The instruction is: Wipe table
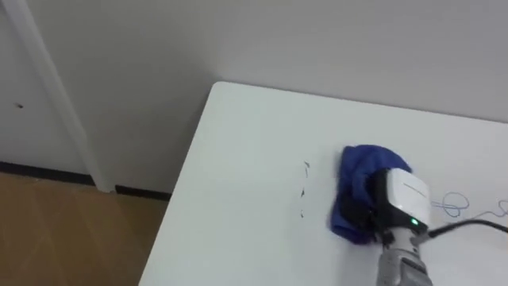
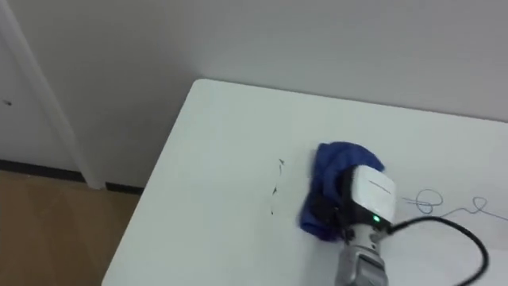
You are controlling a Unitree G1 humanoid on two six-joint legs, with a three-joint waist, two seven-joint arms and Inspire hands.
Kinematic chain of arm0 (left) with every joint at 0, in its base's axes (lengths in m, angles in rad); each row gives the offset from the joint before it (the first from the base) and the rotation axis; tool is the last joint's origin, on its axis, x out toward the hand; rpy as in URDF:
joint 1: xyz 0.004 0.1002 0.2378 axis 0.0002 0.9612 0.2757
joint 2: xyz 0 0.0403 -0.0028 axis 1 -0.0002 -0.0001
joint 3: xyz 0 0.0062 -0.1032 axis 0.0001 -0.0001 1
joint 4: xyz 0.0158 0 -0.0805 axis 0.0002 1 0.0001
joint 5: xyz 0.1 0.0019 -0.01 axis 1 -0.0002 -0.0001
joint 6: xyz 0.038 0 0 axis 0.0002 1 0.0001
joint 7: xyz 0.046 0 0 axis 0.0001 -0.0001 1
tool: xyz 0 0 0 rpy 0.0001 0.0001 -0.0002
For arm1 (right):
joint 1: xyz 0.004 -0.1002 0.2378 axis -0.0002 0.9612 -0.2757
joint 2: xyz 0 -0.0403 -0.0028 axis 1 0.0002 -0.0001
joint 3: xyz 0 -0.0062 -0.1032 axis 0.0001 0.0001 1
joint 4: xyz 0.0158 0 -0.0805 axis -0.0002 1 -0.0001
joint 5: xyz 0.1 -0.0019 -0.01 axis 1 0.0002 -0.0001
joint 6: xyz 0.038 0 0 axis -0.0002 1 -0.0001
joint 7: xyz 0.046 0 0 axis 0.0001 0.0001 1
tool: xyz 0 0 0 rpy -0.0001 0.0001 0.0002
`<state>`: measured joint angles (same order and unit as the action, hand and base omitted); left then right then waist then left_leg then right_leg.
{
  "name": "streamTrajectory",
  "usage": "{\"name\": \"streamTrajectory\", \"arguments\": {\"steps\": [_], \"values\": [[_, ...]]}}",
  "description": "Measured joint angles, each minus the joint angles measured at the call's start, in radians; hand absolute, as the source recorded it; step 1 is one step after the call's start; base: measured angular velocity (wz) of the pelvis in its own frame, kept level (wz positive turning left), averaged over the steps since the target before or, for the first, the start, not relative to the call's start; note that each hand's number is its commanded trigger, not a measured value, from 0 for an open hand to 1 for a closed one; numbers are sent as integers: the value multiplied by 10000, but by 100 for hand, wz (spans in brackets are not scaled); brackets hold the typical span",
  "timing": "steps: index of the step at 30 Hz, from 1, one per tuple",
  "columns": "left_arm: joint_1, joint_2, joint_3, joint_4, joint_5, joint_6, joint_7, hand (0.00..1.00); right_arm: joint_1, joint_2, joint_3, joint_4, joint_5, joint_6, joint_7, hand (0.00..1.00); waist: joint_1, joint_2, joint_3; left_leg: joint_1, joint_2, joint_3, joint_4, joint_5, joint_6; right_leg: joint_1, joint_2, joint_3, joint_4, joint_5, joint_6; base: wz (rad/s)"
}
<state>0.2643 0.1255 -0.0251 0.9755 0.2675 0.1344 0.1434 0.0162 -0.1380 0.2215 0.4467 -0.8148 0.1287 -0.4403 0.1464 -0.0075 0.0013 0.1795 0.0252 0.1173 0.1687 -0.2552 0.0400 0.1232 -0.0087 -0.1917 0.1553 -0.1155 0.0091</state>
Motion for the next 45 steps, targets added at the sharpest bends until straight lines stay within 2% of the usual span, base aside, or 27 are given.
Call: {"name": "streamTrajectory", "arguments": {"steps": [2, 5, 7, 9, 11, 12, 13, 15, 18, 20, 22, 25, 26, 28, 30, 31, 32, 34, 35, 37, 38, 39, 40, 41, 42, 43, 45], "values": [[309, 9, 27, -54, -12, 140, -63, 0, 22, -95, -85, 130, -16, -257, 26, 100, -85, 20, 38, -122, -4, -101, 23, 35, 41, -55, 1, -30, -36, -4, -7, 12], [858, 24, 271, 32, -13, 198, -254, 0, 230, -519, -175, 620, 245, -1227, -618, 100, -178, 24, 32, -142, -24, -169, 45, 37, 46, -13, -33, -28, -64, -19, 8, 15], [980, 38, 824, 74, 61, 170, -415, 0, 746, -842, -616, 1143, 685, -1987, -1636, 100, -346, -29, 20, -108, -125, -150, 9, 77, 115, 68, -209, -16, -61, -107, 145, 48], [1038, 59, 1513, 12, 341, 160, -472, 0, 1451, -968, -1355, 1290, 978, -2351, -2431, 100, -368, -20, -3, -93, -238, -115, -4, 102, 179, 194, -386, -16, -48, -200, 285, 61], [1121, 148, 2056, -172, 575, 142, -476, 0, 2009, -984, -2076, 1517, 1138, -2565, -3029, 100, -605, -74, -90, -95, -302, -62, 10, 120, 252, 301, -515, -23, -29, -213, 309, 64], [1204, 172, 2426, -282, 603, 125, -473, 0, 2412, -991, -2539, 1635, 1146, -2700, -3377, 100, -783, -123, -169, -36, -360, -15, -49, 146, 305, 400, -603, 25, -18, -238, 350, 54], [1290, 203, 2672, -437, 608, 121, -469, 0, 2660, -997, -2907, 1740, 1146, -2724, -3571, 100, -862, -53, -222, 87, -366, 203, -104, 150, 333, 508, -635, 120, -13, -221, 378, 39], [1338, 311, 2801, -593, 602, 106, -453, 0, 2715, -1011, -3227, 2088, 1154, -2780, -3671, 100, -866, -67, -249, 230, -371, 333, -123, 99, 419, 592, -646, 265, -13, -183, 438, -4], [1177, 393, 2698, -926, 587, 71, -455, 0, 2635, -1082, -3226, 2468, 1475, -2758, -3607, 100, -825, -149, -243, 285, -383, 413, -36, 11, 536, 681, -654, 282, -38, -43, 526, -13], [957, 382, 2481, -917, 596, 48, -454, 0, 2365, -1069, -3215, 2594, 1454, -2583, -3386, 100, -821, -146, -243, 357, -386, 584, -33, -10, 572, 683, -660, 279, -38, 12, 554, -27], [825, 380, 2099, -877, 500, 31, -364, 0, 1982, -998, -3102, 2766, 1469, -2353, -3200, 100, -675, -146, -241, 422, -387, 724, -43, -44, 609, 681, -634, 483, -44, 50, 561, -43], [408, 355, 1320, -458, 384, -76, -158, 0, 1170, -663, -2683, 2597, 1443, -1550, -2737, 100, -457, -151, -218, 412, -386, 715, -54, -68, 630, 488, -556, 638, -18, 142, 531, -64], [255, 344, 1019, -285, 377, -100, -134, 0, 814, -583, -2367, 2464, 1433, -1151, -2405, 100, -195, -152, -205, 398, -387, 658, -7, -119, 649, 344, -496, 605, -2, 159, 533, -105], [-22, 366, 544, 220, 393, -99, -1, 0, 319, -310, -1407, 1690, 901, -430, -1498, 100, 274, -142, -168, 208, -370, 171, 357, -307, 656, -1, -411, 77, 257, 140, 453, -119], [-337, 375, 266, 710, 354, -101, 7, 0, 23, -20, -576, 1019, 192, -204, -951, 100, 492, -129, -57, -156, -313, -256, 849, -485, 625, -416, -383, -371, 764, 75, 275, -43], [-511, 383, 70, 859, 258, -139, -11, 0, -343, 164, -90, 816, -28, -177, -595, 100, 580, -92, 54, -429, -186, -293, 1256, -616, 613, -689, -417, -756, 1204, -6, 166, 0], [-601, 383, 20, 944, 265, -211, -28, 0, -584, 205, 68, 829, -153, -177, -436, 100, 703, -60, 108, -535, -114, -282, 1428, -679, 607, -853, -446, -929, 1489, -47, 149, 9], [-874, 461, 23, 1087, 217, -354, -98, 0, -1605, 388, 550, 1120, -299, -181, -58, 100, 1365, 3, 324, -1010, 110, -267, 1912, -814, 506, -1702, -703, -1358, 2820, -267, 271, 8], [-966, 484, 24, 1115, 149, -392, -134, 0, -1792, 373, 604, 1195, -329, -196, -42, 100, 1460, 26, 341, -1181, 198, -270, 2088, -870, 471, -1970, -877, -1384, 3311, -351, 273, 40], [-918, 672, 50, 1120, -14, -465, -285, 0, -2192, 224, 585, 1557, -145, -311, -224, 100, 1612, 68, 357, -1629, 553, 6, 2560, -1046, 240, -2453, -2245, -1305, 4661, -761, 433, 77], [-892, 747, 81, 1120, -15, -477, -325, 0, -2244, 187, 582, 1662, -2, -365, -321, 100, 1625, 44, 345, -1675, 629, 58, 2563, -1042, 169, -2443, -2574, -1209, 4680, -767, 451, 81], [-850, 884, 198, 1056, -7, -483, -479, 0, -2231, 68, 581, 1775, 297, -536, -455, 100, 1619, 25, 334, -1756, 860, 222, 2606, -1059, -15, -2434, -3097, -1008, 4568, -711, 528, 54], [-842, 906, 216, 1012, -7, -487, -520, 0, -2229, 35, 571, 1876, 470, -691, -579, 100, 1600, 10, 325, -1784, 964, 251, 2639, -1060, -101, -2413, -3275, -863, 4348, -663, 581, 55], [-805, 1056, 303, 897, 8, -487, -606, 0, -2151, 29, 565, 2037, 764, -1123, -859, 100, 1534, -27, 300, -1870, 1158, 210, 2666, -1047, -304, -2246, -3444, -622, 3629, -413, 739, 56], [-805, 1163, 428, 800, 23, -517, -706, 0, -2012, 30, 559, 2154, 1084, -1559, -1076, 100, 1392, -34, 284, -1920, 1380, 90, 2747, -1052, -529, -1870, -3511, -567, 2681, -54, 807, 61], [-806, 1214, 498, 753, 69, -530, -743, 0, -1921, 29, 539, 2189, 1142, -1738, -1163, 100, 1305, -53, 269, -1941, 1505, 69, 2789, -1054, -647, -1670, -3550, -560, 2258, 131, 815, 77], [-723, 1383, 1063, 407, 610, -528, -861, 0, -1219, 17, 34, 2243, 1178, -2460, -1507, 100, 820, -336, 109, -1866, 1845, 32, 2755, -923, -1224, -983, -3545, -800, 950, 905, 1056, 94]]}}
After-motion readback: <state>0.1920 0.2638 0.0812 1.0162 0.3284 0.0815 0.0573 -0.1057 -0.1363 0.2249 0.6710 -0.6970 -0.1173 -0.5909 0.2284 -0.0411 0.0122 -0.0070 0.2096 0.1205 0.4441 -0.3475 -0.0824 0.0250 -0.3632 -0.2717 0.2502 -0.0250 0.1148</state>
